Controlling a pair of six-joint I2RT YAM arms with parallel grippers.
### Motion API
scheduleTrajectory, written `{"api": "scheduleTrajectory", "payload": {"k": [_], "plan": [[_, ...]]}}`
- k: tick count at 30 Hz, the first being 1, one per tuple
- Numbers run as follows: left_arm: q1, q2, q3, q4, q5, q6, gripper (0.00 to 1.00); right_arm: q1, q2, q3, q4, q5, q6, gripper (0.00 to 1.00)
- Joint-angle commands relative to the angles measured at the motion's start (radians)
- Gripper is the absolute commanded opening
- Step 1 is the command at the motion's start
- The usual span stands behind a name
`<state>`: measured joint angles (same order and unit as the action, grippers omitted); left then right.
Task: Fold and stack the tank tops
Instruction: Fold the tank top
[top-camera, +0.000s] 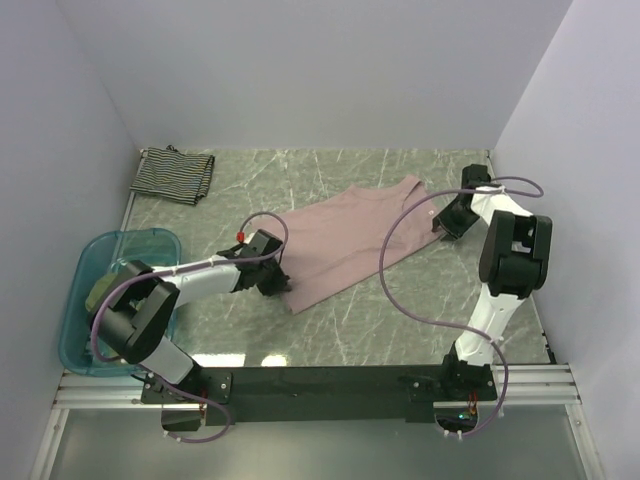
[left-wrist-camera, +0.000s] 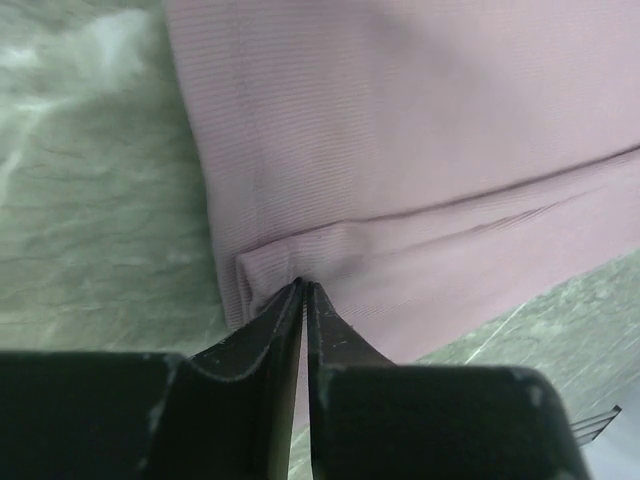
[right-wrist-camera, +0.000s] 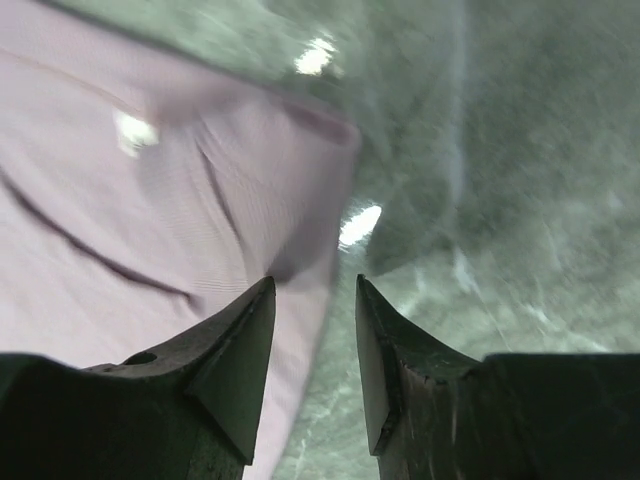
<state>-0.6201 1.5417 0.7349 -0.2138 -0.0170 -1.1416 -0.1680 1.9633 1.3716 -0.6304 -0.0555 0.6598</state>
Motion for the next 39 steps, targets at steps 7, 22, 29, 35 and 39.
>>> {"api": "scheduleTrajectory", "payload": {"k": [7,22,29,35,39], "plan": [[0.080,0.004,0.057,-0.116,-0.037,0.066,0.16,0.129,-0.267,-0.134,0.199,-0.032,-0.163,0.50],[0.103,-0.069,0.179,-0.151,-0.037,0.131,0.25,0.401,-0.129,0.013,0.147,0.000,-0.278,0.49],[0.282,0.003,0.305,-0.185,-0.106,0.082,0.32,0.383,0.075,0.426,0.110,-0.067,-0.351,0.53],[0.405,0.199,0.464,-0.132,-0.123,0.083,0.32,0.381,0.285,0.710,0.064,-0.168,-0.379,0.53],[0.433,0.314,0.570,-0.142,-0.110,0.102,0.34,0.381,0.382,0.826,0.055,-0.222,-0.391,0.54]]}}
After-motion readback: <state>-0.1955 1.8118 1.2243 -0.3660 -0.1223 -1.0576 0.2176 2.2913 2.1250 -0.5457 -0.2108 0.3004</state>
